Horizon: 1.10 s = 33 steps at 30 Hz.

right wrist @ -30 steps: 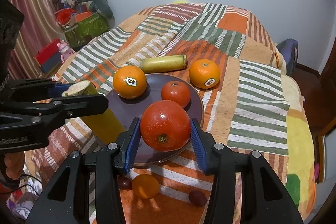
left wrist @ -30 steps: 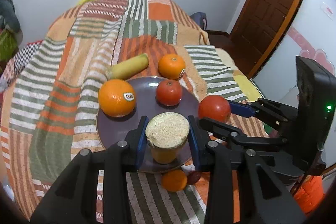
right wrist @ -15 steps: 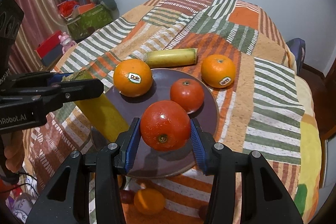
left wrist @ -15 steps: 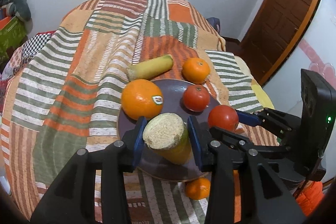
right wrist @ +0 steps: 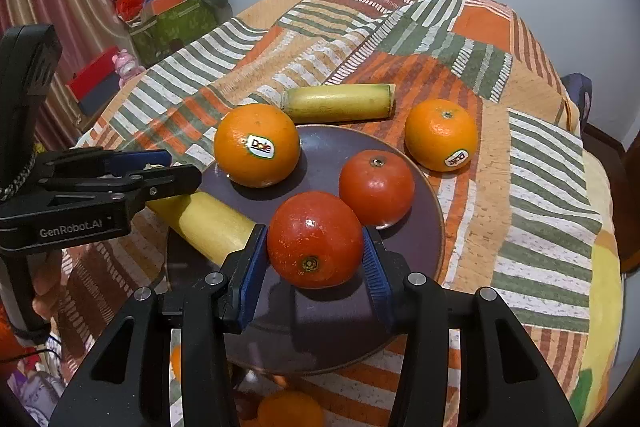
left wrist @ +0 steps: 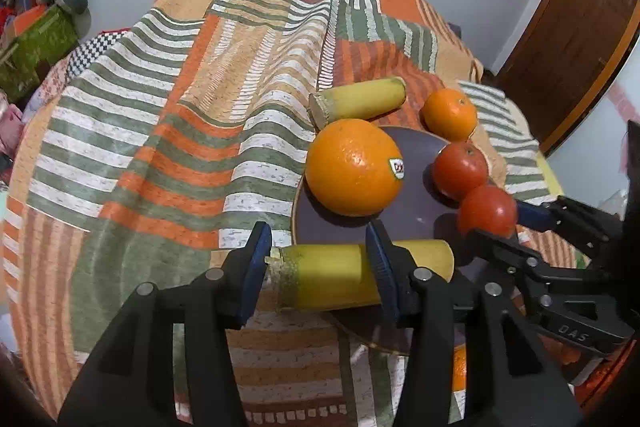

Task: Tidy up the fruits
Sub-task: 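Lower and release the squash on the plate with left tool while right tool releases the tomato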

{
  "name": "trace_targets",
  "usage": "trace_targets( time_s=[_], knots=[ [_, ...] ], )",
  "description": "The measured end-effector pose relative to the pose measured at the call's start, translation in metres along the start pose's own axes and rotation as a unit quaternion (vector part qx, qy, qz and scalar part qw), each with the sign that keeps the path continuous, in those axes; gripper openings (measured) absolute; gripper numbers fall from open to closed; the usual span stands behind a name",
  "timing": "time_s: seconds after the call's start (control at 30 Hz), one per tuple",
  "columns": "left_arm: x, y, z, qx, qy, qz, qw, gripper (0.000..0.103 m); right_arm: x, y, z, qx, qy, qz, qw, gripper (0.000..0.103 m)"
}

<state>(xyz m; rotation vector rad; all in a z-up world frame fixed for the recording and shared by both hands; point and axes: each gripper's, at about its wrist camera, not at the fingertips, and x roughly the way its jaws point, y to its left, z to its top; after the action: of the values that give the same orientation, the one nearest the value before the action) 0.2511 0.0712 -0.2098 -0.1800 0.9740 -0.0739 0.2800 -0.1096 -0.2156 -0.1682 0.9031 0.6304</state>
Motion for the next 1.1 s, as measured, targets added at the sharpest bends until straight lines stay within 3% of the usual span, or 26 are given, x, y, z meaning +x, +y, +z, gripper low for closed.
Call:
trace_targets(
  time_s=[0.5,0.7,1.1],
  knots=[
    [0.014,-0.015,0.005,0.016,0.009,0.002,0.9998,0.048,0.004,-0.010,-0.001,0.013,0.016,-0.005,1.000,0.044],
    [0.008,-0.021,0.004,0.028,0.008,0.013,0.9995,0.048,-0.017,-0.009,0.002,0.011,-0.012,-0.016,1.000,0.055],
    [-0.056,-0.044,-0.003,0.055,-0.051,0.014,0.9971,0.060,-0.065,-0.001,0.000,0.004,-0.050,-0.039,0.998,0.056]
  ],
)
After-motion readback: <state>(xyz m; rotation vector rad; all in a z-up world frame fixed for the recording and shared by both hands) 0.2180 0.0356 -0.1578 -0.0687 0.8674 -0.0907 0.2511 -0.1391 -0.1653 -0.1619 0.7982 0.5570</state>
